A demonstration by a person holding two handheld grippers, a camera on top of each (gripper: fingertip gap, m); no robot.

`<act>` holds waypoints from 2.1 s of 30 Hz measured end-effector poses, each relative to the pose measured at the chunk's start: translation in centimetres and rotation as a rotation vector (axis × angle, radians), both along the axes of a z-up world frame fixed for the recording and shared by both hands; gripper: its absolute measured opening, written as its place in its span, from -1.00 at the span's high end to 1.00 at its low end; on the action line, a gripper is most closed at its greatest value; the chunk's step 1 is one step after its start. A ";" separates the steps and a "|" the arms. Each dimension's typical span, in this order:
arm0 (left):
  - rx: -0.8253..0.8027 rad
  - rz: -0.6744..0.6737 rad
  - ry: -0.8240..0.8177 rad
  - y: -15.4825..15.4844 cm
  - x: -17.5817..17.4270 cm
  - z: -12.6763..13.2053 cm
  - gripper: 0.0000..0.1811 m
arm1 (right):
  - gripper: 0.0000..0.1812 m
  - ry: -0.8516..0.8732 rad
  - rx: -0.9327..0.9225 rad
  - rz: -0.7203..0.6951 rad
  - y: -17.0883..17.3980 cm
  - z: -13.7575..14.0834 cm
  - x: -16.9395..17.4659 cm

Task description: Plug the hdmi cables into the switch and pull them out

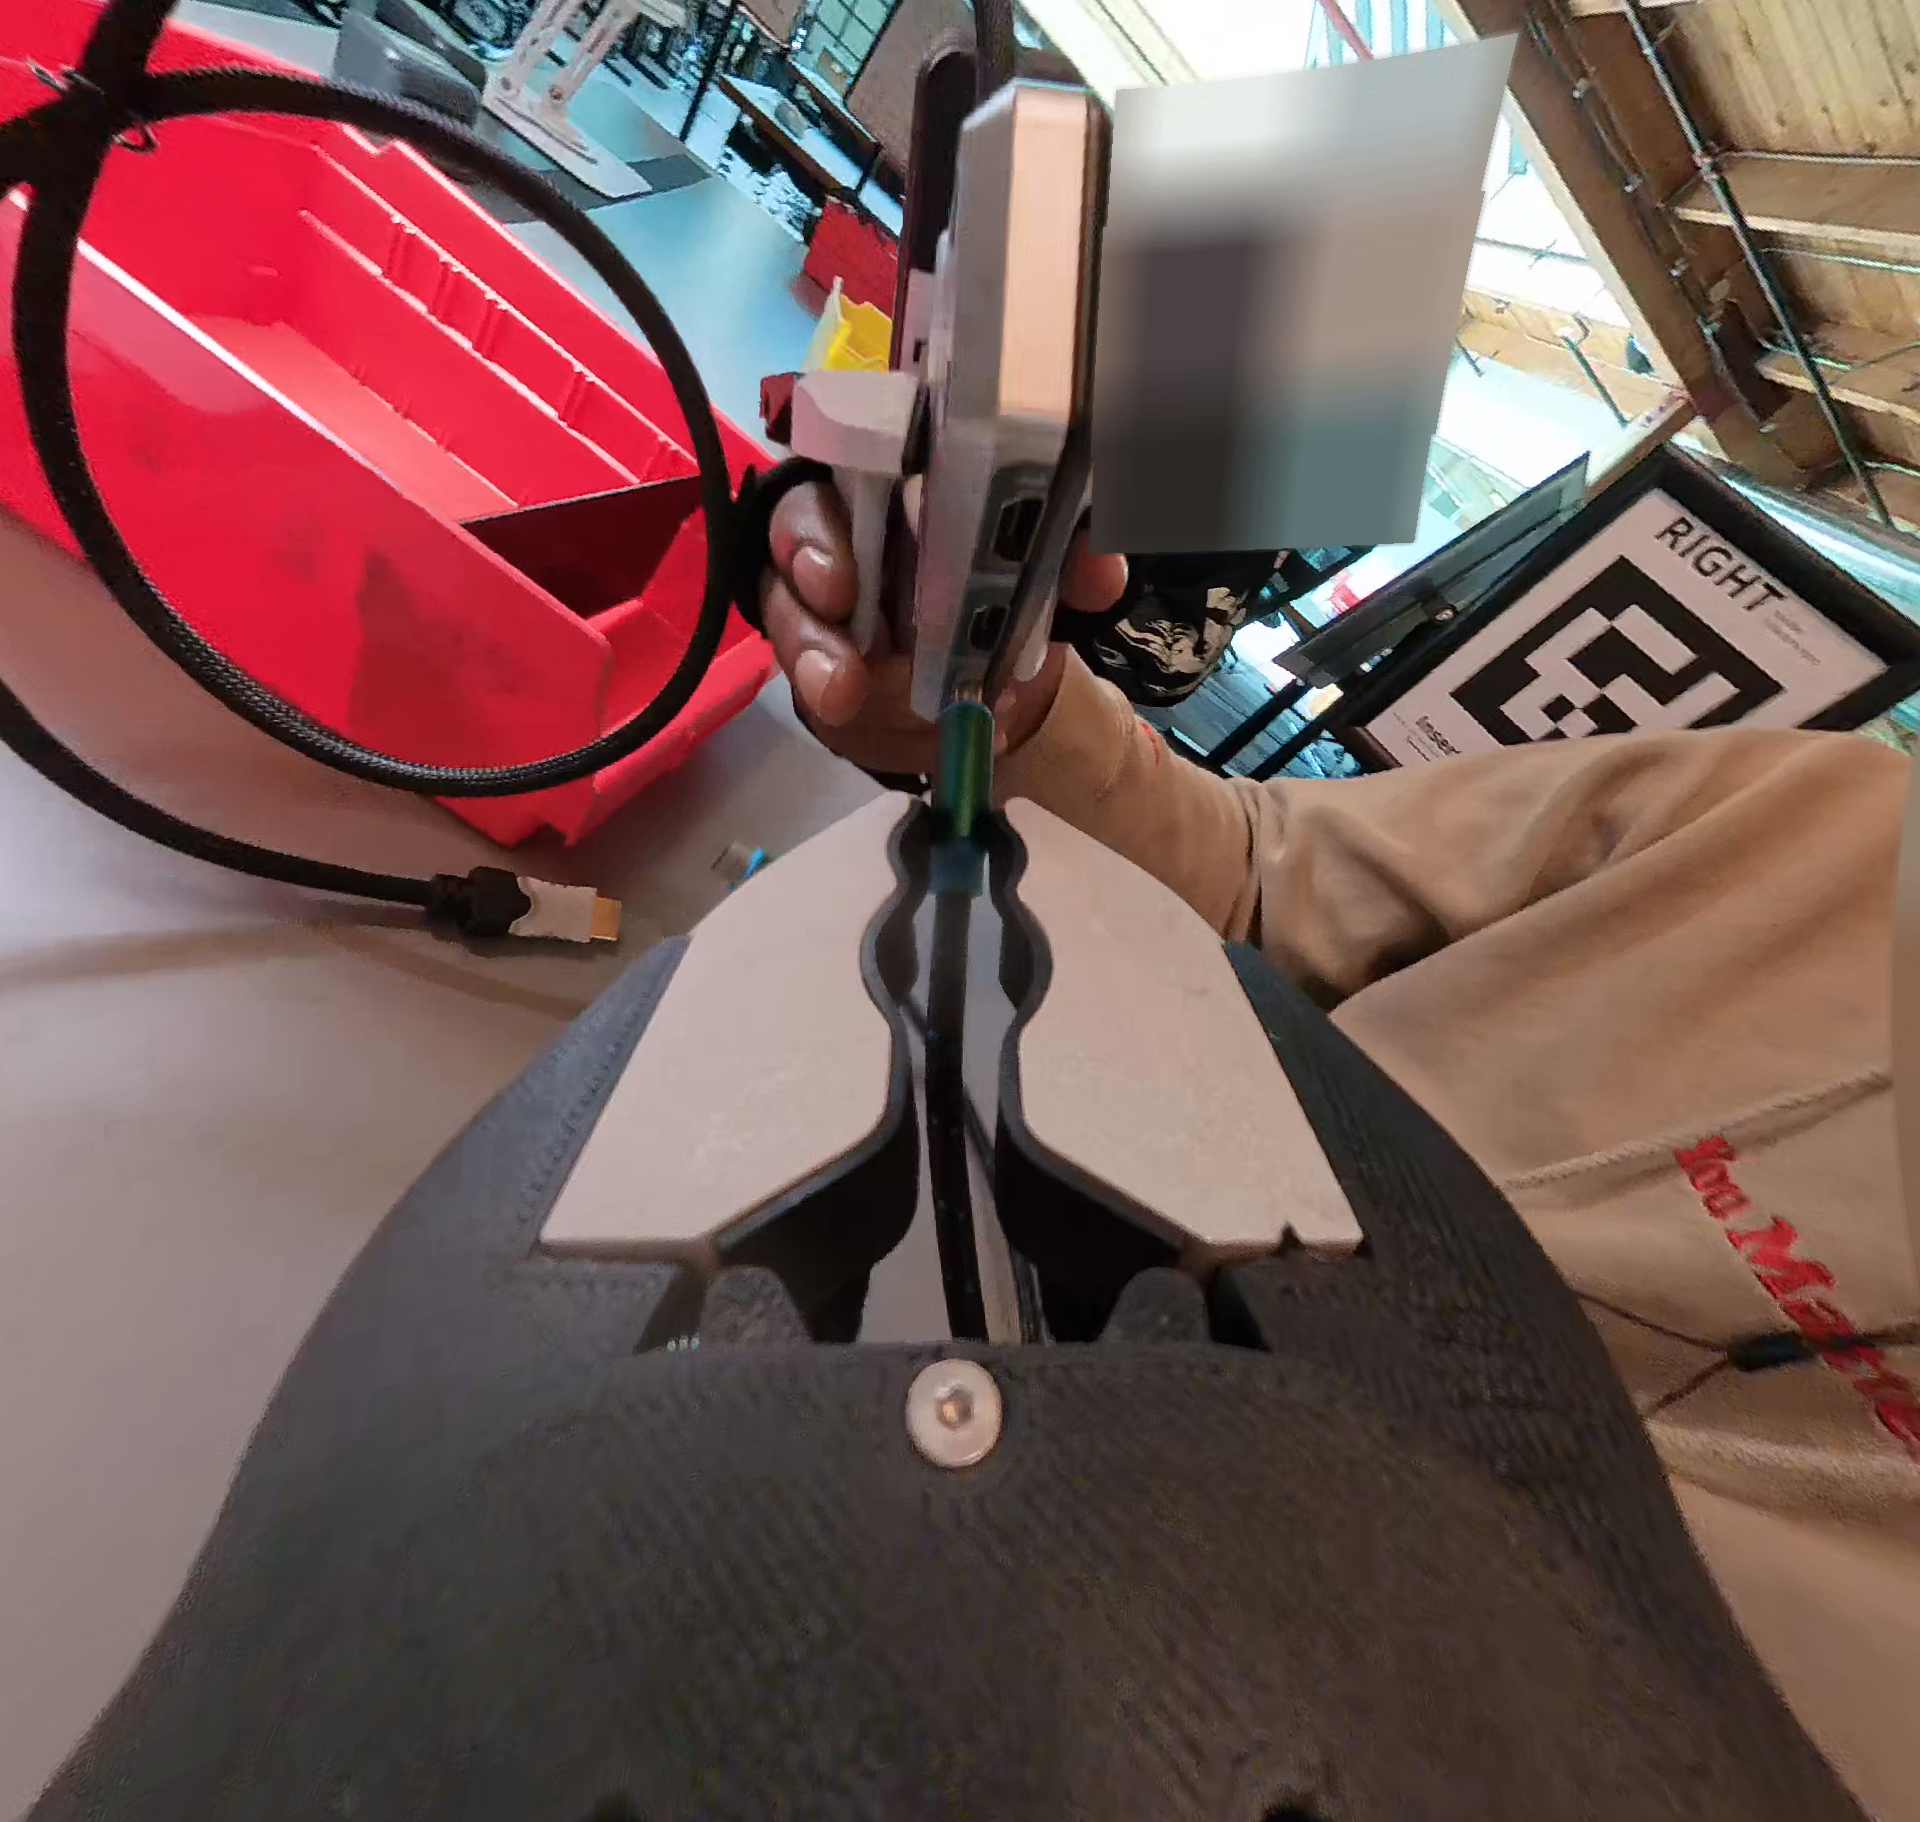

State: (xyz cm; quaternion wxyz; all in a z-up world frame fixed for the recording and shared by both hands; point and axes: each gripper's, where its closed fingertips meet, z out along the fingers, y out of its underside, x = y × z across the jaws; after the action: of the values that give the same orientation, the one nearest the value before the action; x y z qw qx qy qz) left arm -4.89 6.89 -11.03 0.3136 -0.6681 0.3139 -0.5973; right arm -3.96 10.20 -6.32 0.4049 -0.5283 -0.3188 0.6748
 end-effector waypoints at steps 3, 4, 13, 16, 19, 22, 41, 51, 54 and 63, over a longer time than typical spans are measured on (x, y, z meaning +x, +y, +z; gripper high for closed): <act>0.048 -0.004 0.034 -0.5 -1.1 0.6 0.88 | 0.67 -0.157 0.100 0.068 -1.5 -0.9 0.1; 0.063 -0.008 0.038 -0.7 -1.3 1.0 0.88 | 0.68 -0.199 0.123 0.096 -2.1 -1.2 0.2; 0.192 -0.031 0.133 -3.1 -2.4 2.9 0.87 | 0.77 -0.251 0.299 0.192 -5.4 -1.4 -0.6; 0.265 -0.022 0.194 -3.5 -2.6 2.9 0.82 | 0.77 -0.204 0.311 0.190 -5.7 -0.7 -0.8; 0.311 -0.039 0.280 -3.9 -2.6 1.9 0.73 | 0.77 -0.153 0.298 0.195 -5.9 0.1 -0.7; 0.312 -0.022 0.247 -3.6 -2.2 2.6 0.88 | 0.76 -0.203 0.316 0.174 -5.5 -0.7 -0.8; 0.144 -0.069 0.376 -1.9 -1.3 -3.5 0.89 | 0.76 -0.380 0.258 0.211 -3.5 -6.3 -0.2; 0.143 -0.127 0.344 -2.8 -0.7 -3.3 0.88 | 0.76 -0.332 0.217 0.309 -4.5 -6.3 0.4; 0.133 -0.115 0.371 -2.7 -0.6 -3.8 0.89 | 0.76 -0.353 0.216 0.296 -4.2 -6.9 0.3; 0.104 -0.276 0.338 -4.7 0.9 -5.0 0.88 | 0.75 -0.300 0.186 0.380 -5.4 -6.2 0.4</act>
State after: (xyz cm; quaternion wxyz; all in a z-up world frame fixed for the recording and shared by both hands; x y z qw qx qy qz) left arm -4.01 2.22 -15.99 0.2060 -0.6921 0.4810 -0.4972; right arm -3.60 4.80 -12.47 0.2660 -0.5136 -0.5292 0.6208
